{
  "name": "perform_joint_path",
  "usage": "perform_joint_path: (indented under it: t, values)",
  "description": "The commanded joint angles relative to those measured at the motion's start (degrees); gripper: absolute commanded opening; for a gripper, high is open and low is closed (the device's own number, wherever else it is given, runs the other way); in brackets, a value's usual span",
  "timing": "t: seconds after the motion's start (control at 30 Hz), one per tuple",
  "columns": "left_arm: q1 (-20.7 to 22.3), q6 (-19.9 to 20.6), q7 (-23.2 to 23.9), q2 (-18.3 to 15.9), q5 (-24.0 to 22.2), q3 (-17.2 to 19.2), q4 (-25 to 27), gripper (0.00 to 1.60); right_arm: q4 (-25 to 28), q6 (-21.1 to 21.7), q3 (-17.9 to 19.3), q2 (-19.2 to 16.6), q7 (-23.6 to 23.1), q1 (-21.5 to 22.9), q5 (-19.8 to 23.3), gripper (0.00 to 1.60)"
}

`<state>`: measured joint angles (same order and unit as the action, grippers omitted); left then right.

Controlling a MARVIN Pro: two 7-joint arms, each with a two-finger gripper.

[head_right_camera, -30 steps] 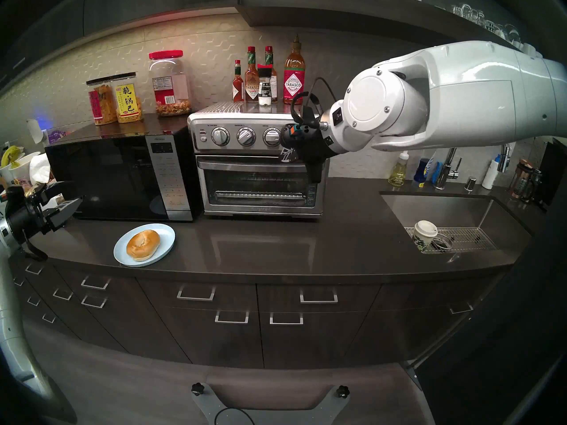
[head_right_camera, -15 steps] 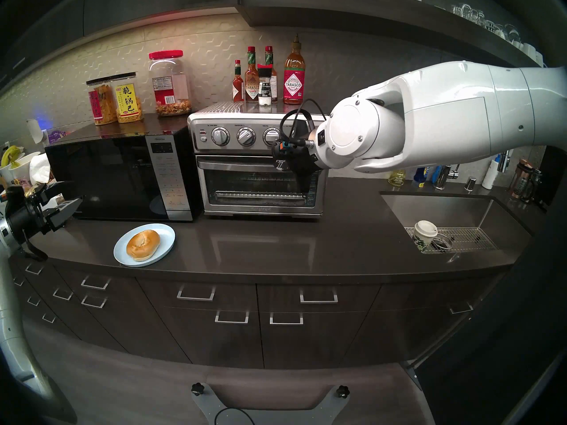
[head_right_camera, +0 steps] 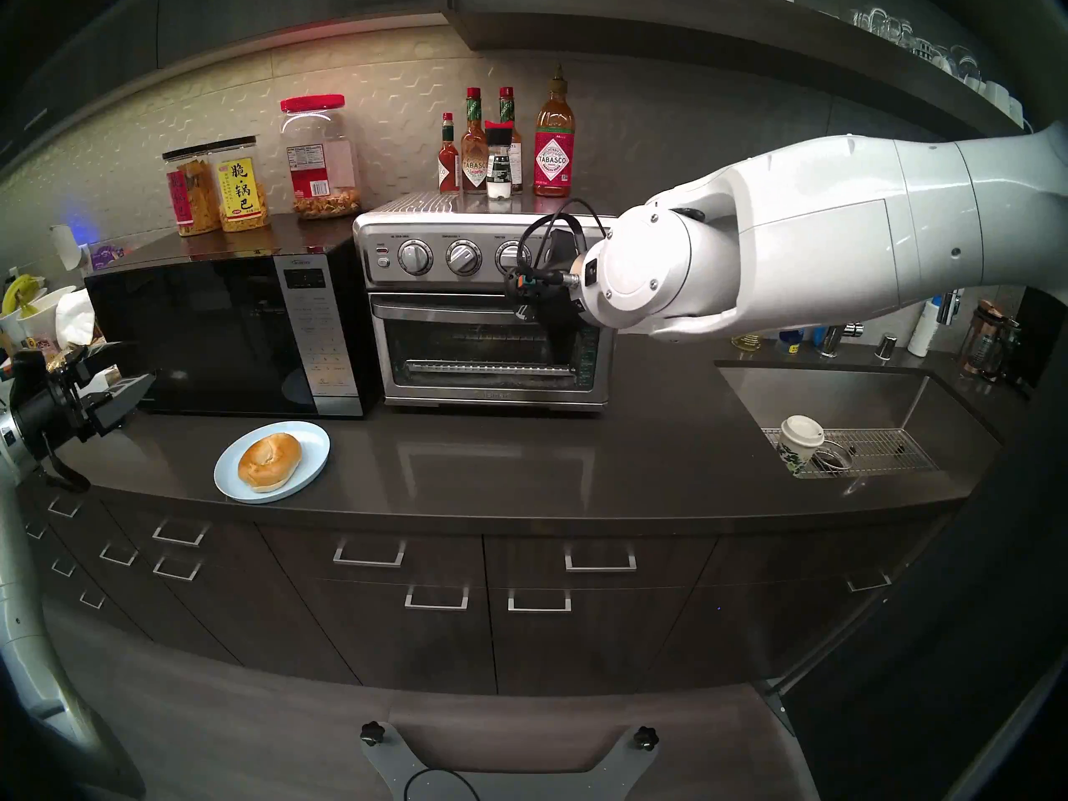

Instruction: Open the oven and place the bagel inside on the rack

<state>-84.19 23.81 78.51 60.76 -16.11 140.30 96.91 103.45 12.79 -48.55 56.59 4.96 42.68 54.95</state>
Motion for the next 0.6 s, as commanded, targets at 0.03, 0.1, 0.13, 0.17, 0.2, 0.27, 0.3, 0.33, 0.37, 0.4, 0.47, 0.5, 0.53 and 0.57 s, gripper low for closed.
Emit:
perform_joint_path:
  t: [0.03, 0.1, 0.13, 0.17, 0.2, 0.27, 0.3, 0.33, 0.37, 0.4, 0.47, 0.5, 0.53, 0.57]
  values:
    - [0.32, -0.1, 0.1, -0.2, -0.23, 0.19, 0.67, 1.6, -2.91, -0.14, 1.37, 1.48, 0.24, 0.3, -0.07, 0.0]
    - [0.32, -0.1, 0.11, -0.2, -0.23, 0.19, 0.66, 1.6, -4.12, -0.16, 1.65, 2.25, 0.06, -0.22, 0.22, 0.0]
    - [0.32, -0.1, 0.11, -0.2, -0.22, 0.19, 0.66, 1.6, -4.61, -0.21, 1.72, 2.57, -0.01, -0.46, 0.27, 0.0]
    - [0.32, -0.1, 0.11, -0.2, -0.22, 0.2, 0.67, 1.6, -5.19, -0.13, 1.83, 2.95, -0.01, -0.8, 0.45, 0.0]
    - [0.32, -0.1, 0.11, -0.2, -0.22, 0.2, 0.67, 1.6, -5.68, -0.19, 1.91, 3.25, -0.04, -1.09, 0.54, 0.0]
    - [0.32, -0.09, 0.12, -0.19, -0.22, 0.2, 0.67, 1.6, -6.63, -0.32, 2.01, 3.87, -0.17, -1.61, 0.67, 0.0]
    - [0.33, -0.09, 0.12, -0.19, -0.21, 0.2, 0.67, 1.6, -7.19, -0.37, 1.9, 4.35, -1.01, -1.56, 0.62, 0.0]
    - [0.33, -0.09, 0.12, -0.19, -0.21, 0.2, 0.67, 1.6, -7.58, -0.39, 1.92, 4.63, -1.46, -1.59, 0.74, 0.0]
    - [0.33, -0.09, 0.12, -0.19, -0.21, 0.2, 0.67, 1.6, -8.05, -0.11, 1.86, 5.15, -1.67, -1.6, 0.68, 0.0]
    - [0.33, -0.09, 0.12, -0.19, -0.21, 0.2, 0.67, 1.6, -8.61, -0.17, 1.75, 5.61, -2.87, -1.41, 0.7, 0.0]
    - [0.33, -0.09, 0.12, -0.19, -0.21, 0.2, 0.67, 1.6, -9.8, 0.07, 1.45, 6.62, -4.33, -1.31, 0.49, 0.0]
    - [0.33, -0.09, 0.12, -0.19, -0.2, 0.2, 0.66, 1.6, -10.84, -0.08, 1.07, 7.39, -6.7, -1.07, 0.35, 0.0]
    - [0.34, -0.09, 0.13, -0.19, -0.2, 0.2, 0.66, 1.6, -11.47, -0.18, 1.02, 7.71, -7.53, -1.25, 0.39, 0.0]
    - [0.34, -0.09, 0.13, -0.19, -0.2, 0.2, 0.66, 1.6, -12.08, 0.13, 0.6, 8.44, -7.71, -1.42, -0.27, 0.0]
